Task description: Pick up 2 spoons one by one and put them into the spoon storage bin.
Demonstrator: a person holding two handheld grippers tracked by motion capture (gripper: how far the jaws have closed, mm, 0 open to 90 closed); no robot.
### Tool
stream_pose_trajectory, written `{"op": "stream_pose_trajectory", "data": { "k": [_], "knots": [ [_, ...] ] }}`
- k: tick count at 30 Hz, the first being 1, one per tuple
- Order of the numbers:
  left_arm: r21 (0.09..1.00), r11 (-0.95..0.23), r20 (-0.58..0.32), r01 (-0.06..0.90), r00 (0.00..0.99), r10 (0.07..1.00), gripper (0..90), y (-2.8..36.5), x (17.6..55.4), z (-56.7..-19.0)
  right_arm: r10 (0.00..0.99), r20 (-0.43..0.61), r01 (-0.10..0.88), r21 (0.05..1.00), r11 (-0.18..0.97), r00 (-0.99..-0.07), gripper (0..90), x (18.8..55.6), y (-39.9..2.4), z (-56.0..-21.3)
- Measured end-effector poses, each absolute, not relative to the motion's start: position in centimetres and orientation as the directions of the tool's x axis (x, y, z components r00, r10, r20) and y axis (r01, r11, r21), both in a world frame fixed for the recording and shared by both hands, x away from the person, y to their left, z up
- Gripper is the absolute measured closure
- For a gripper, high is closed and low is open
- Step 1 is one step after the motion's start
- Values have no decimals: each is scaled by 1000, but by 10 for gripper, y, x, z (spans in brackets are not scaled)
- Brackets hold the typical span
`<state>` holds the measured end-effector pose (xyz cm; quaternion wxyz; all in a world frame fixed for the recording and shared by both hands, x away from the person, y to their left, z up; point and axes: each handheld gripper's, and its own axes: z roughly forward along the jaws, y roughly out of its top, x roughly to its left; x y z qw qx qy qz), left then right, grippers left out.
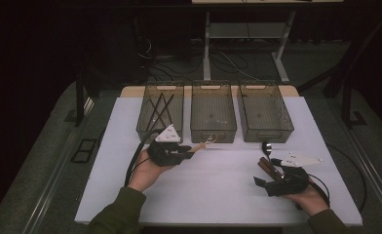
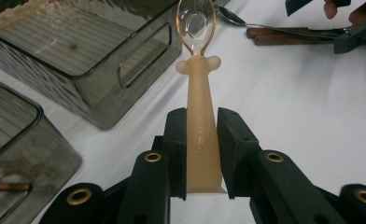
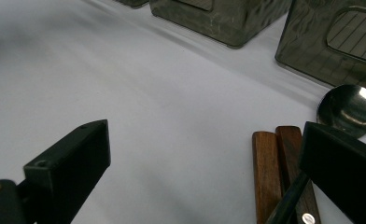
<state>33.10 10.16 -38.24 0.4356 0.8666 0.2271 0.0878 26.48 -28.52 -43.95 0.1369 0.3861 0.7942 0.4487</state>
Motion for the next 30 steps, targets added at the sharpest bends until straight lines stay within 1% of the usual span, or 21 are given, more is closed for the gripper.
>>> {"op": "stream_pose_trajectory", "data": {
  "k": [14,22,30],
  "knots": [
    [807,-512,-34,296,887,460,739,86,350,-377,736,130,492,817,301,-665,25,265,-285,-440],
    [819,-488,-40,302,878,477,739,78,364,-374,740,138,497,818,289,-658,25,265,-286,-440],
    [812,-491,-35,314,867,497,738,72,380,-369,740,139,498,817,290,-658,25,265,-285,-440]
  ]
}}
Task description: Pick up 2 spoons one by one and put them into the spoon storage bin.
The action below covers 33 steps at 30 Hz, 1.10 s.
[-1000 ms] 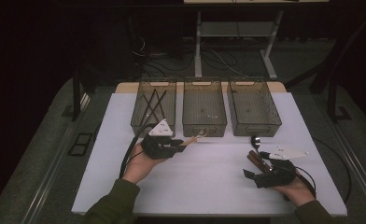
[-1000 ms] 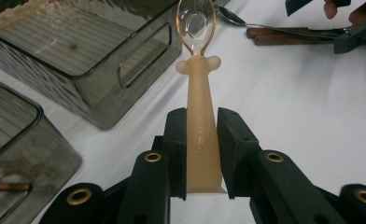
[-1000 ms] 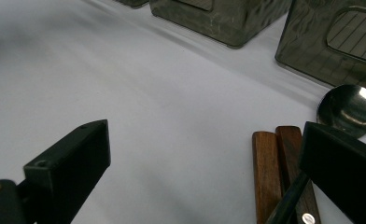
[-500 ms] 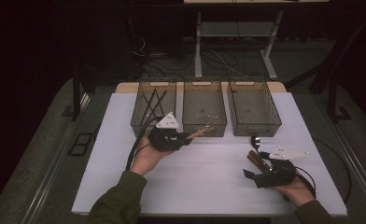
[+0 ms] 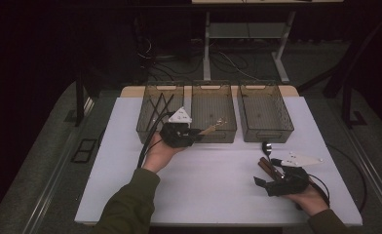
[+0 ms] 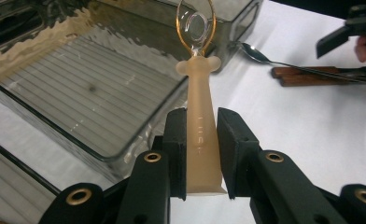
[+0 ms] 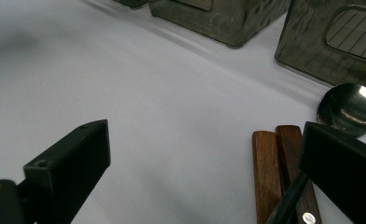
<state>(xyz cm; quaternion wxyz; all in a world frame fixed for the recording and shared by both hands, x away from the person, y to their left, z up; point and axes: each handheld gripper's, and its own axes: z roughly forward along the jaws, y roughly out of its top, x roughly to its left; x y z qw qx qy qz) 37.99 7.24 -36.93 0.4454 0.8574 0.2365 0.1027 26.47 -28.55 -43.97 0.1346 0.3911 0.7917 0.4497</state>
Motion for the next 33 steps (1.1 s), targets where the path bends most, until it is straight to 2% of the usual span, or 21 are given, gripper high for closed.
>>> {"op": "stream_pose_trajectory", "data": {
  "k": [21,33],
  "knots": [
    [797,-479,-36,368,821,570,736,53,421,-370,736,139,493,820,290,-663,25,264,-286,-439],
    [749,-512,-20,419,788,616,734,42,439,-378,733,143,493,821,287,-665,25,264,-286,-439]
  ]
}}
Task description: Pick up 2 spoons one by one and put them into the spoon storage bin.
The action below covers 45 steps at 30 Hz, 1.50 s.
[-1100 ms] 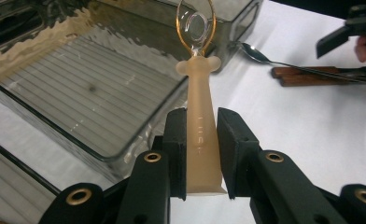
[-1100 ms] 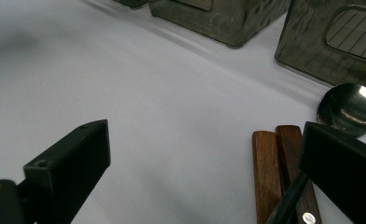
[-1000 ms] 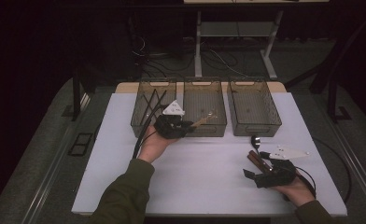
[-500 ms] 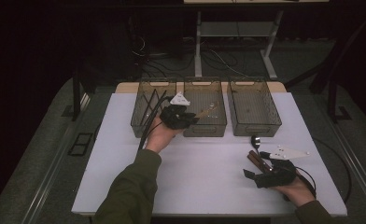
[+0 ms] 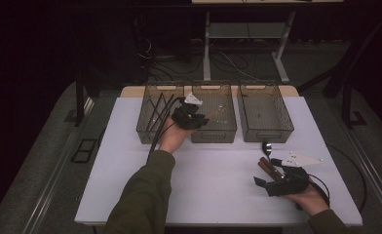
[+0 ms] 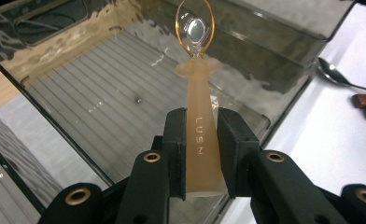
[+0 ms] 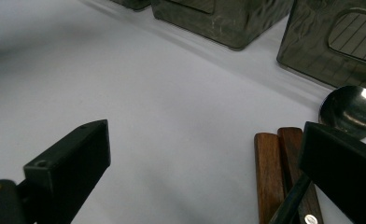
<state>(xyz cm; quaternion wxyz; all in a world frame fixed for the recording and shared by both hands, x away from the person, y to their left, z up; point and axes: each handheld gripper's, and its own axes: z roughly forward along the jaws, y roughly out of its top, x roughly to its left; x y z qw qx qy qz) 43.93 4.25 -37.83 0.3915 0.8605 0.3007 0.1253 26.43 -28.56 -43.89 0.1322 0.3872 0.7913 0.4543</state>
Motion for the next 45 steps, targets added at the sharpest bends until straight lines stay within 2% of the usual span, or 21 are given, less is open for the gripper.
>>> {"op": "stream_pose_trajectory", "data": {
  "k": [10,16,18,26,35,45],
  "knots": [
    [696,-529,-38,485,761,647,731,35,448,-386,732,141,490,823,288,-667,25,264,-286,-438],
    [697,-536,-32,476,767,641,710,32,448,-387,731,142,490,823,288,-668,25,264,-286,-438],
    [702,-536,-20,469,765,644,617,31,448,-387,730,141,488,824,289,-669,25,264,-286,-438],
    [741,-497,-26,452,758,651,446,36,447,-381,730,140,488,824,288,-669,25,264,-286,-438],
    [777,-479,-32,409,785,618,331,49,431,-369,731,140,487,824,288,-668,25,264,-286,-438],
    [791,-487,-20,370,812,584,193,69,396,-368,733,139,489,823,289,-666,25,264,-285,-439]
  ]
}}
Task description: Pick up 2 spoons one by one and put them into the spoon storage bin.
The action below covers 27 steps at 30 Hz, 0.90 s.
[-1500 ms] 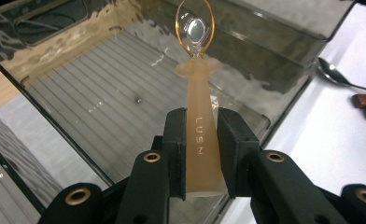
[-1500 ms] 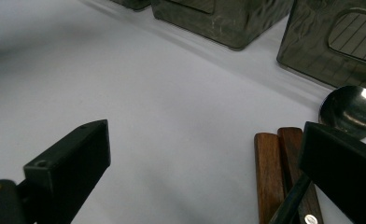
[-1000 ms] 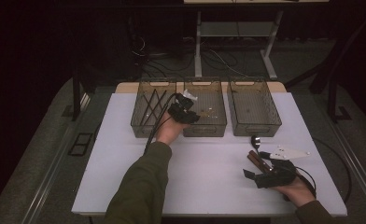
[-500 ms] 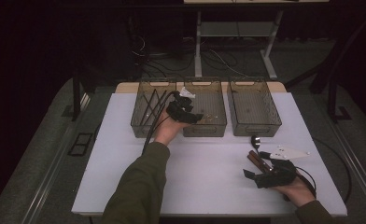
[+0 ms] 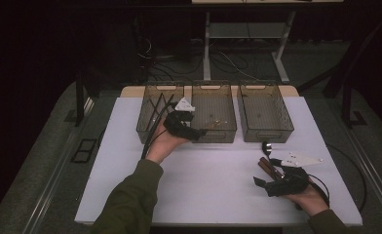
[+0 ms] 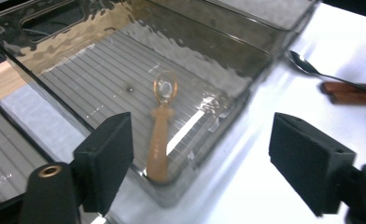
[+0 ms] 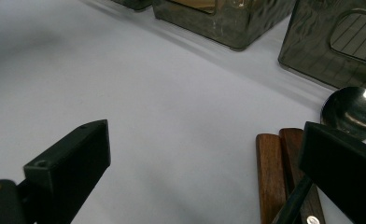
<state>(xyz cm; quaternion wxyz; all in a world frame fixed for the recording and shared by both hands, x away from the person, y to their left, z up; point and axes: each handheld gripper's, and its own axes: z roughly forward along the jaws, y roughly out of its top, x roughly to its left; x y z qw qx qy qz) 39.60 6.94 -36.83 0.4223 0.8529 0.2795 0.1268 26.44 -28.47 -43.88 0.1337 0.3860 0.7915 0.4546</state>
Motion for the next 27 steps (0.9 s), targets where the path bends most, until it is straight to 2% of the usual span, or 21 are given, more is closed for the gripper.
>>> {"op": "stream_pose_trajectory", "data": {
  "k": [11,19,27],
  "knots": [
    [827,-448,-27,340,820,572,130,102,349,-375,735,142,496,818,290,-664,25,265,-284,-439],
    [844,-420,-37,333,818,575,97,124,325,-395,736,139,495,819,290,-662,25,265,-284,-440],
    [843,-414,-46,345,811,583,23,138,305,-414,738,139,493,822,286,-661,25,264,-284,-439]
  ]
}}
